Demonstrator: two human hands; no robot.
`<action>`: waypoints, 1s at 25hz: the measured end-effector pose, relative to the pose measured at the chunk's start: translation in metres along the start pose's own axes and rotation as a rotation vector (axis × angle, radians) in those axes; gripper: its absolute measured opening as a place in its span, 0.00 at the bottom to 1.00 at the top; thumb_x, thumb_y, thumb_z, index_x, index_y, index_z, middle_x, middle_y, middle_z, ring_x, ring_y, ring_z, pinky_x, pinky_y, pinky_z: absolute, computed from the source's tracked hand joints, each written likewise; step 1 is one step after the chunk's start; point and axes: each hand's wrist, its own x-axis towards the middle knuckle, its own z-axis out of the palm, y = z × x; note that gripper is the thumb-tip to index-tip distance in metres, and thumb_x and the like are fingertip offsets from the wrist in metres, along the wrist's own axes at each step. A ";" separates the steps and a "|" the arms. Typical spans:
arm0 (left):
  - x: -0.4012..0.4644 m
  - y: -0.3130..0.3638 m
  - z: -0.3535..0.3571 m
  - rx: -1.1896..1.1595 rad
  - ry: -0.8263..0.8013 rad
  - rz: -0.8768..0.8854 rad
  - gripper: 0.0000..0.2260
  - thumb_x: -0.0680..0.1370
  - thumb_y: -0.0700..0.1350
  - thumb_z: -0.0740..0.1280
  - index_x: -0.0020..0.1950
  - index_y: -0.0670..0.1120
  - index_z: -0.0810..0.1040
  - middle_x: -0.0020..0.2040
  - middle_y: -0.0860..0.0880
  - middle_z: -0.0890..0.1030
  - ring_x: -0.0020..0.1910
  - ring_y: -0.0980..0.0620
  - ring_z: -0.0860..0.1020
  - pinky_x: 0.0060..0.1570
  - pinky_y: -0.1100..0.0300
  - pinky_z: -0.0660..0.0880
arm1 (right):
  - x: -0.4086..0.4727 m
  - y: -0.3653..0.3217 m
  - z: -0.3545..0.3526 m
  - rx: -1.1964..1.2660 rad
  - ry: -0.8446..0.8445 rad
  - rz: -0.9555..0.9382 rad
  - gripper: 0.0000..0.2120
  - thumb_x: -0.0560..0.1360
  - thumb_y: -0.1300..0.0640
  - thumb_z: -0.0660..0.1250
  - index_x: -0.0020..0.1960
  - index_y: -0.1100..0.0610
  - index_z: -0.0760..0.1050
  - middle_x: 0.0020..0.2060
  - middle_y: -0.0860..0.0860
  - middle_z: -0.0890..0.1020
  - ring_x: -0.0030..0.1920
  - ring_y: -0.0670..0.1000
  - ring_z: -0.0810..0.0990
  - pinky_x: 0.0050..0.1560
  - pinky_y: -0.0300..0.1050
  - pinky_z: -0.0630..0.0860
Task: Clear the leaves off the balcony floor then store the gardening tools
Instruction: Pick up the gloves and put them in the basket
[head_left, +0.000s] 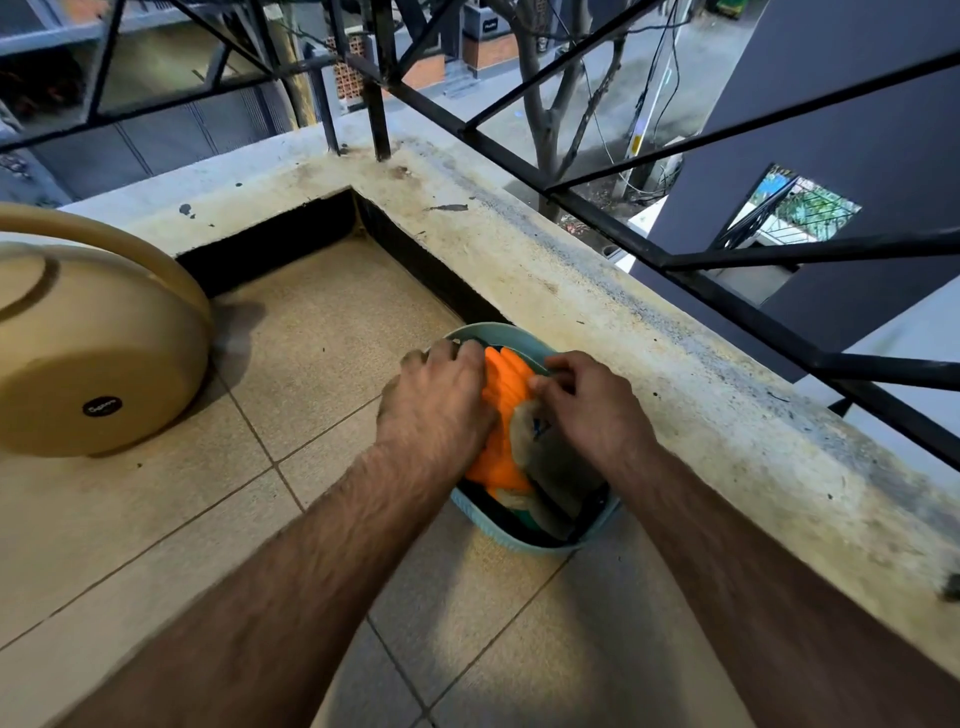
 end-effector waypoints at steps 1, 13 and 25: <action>-0.002 0.001 0.004 0.046 -0.012 0.064 0.23 0.79 0.56 0.66 0.72 0.51 0.66 0.70 0.46 0.69 0.69 0.42 0.67 0.67 0.44 0.70 | 0.000 0.000 0.000 0.012 0.016 -0.014 0.20 0.82 0.44 0.65 0.71 0.48 0.74 0.64 0.48 0.82 0.63 0.52 0.80 0.65 0.53 0.76; -0.015 -0.011 0.030 0.409 -0.115 0.148 0.32 0.79 0.64 0.58 0.79 0.51 0.57 0.79 0.45 0.56 0.81 0.39 0.45 0.74 0.32 0.35 | -0.010 -0.006 0.032 -0.289 -0.143 -0.202 0.24 0.85 0.48 0.58 0.80 0.46 0.61 0.73 0.49 0.74 0.71 0.54 0.74 0.70 0.56 0.72; -0.019 -0.020 0.019 -0.611 0.224 -0.001 0.33 0.78 0.52 0.64 0.82 0.56 0.55 0.82 0.56 0.56 0.81 0.55 0.49 0.79 0.44 0.52 | -0.023 -0.025 0.010 0.175 0.026 -0.222 0.27 0.84 0.49 0.62 0.80 0.51 0.61 0.76 0.47 0.69 0.75 0.46 0.66 0.71 0.41 0.64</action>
